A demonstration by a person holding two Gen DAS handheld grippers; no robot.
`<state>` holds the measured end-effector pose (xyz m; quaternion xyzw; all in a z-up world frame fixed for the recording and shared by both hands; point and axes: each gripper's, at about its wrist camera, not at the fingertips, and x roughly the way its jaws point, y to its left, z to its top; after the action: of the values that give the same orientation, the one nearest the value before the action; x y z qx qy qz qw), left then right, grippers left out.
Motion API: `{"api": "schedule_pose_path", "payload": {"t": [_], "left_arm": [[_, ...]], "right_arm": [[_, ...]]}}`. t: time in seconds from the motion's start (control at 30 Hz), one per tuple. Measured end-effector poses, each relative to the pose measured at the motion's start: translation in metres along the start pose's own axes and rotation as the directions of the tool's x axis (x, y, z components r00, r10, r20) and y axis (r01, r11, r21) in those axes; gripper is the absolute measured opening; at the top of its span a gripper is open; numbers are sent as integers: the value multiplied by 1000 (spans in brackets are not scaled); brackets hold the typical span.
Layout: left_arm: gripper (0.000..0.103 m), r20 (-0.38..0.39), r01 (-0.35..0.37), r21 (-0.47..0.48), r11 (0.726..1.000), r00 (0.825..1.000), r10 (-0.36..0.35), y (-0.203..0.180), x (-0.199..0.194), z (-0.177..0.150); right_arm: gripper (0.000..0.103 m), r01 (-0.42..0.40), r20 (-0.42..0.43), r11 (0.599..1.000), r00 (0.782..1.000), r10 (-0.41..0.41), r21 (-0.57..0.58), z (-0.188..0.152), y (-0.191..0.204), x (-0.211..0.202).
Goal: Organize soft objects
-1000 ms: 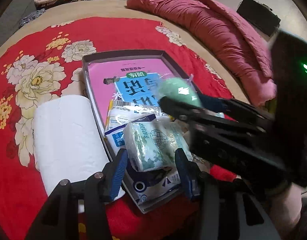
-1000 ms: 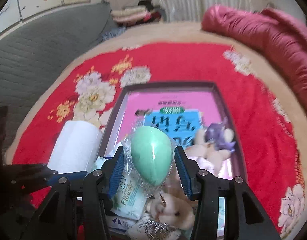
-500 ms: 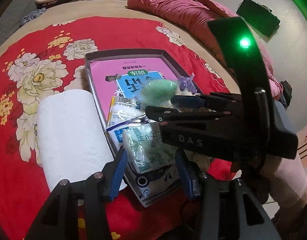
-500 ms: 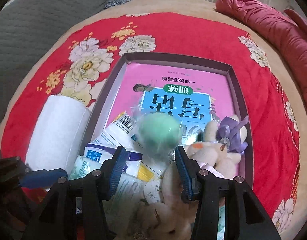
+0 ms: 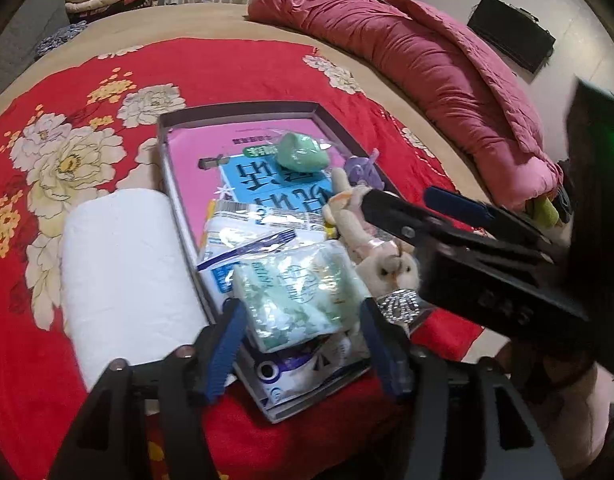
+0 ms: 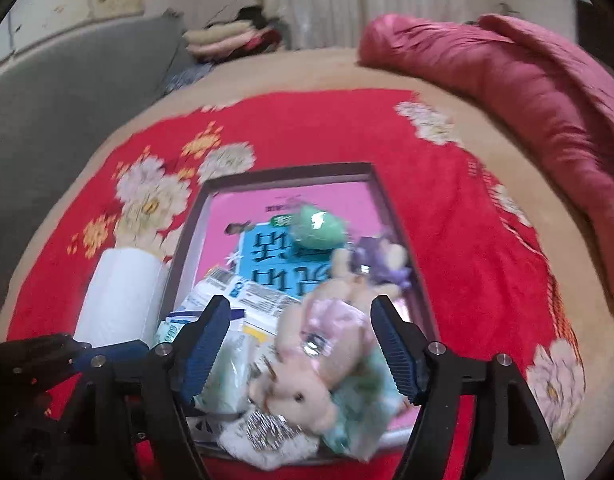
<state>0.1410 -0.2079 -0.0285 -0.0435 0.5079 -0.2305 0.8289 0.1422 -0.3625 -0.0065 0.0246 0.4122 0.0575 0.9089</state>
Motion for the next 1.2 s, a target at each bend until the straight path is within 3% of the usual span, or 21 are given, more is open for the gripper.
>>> {"api": "schedule_pose_path", "payload": {"t": [0.2,0.53,0.8,1.0,1.2], "left_arm": [[63,21,-36,37,999,999,36,-9,6,8],[63,63,-49,54,997,997,46,-14,-6,11],[63,104,-56,55,997,993,50,-16,-23,14],[63,174,-85,30,996,982,78,-15,-54,11],[63,225,-200,-22,979,954,200,4,-86,-3]], "right_arm": [[75,17,94,989,995,-31,146,-18,-19,-29],[76,52,127,982,989,-77,183,-32,-30,-46],[76,132,157,966,973,-169,220,-36,-38,-58],[76,125,171,972,972,-159,198,-42,-21,-70],[76,75,158,984,982,-101,161,-49,16,-82]]}}
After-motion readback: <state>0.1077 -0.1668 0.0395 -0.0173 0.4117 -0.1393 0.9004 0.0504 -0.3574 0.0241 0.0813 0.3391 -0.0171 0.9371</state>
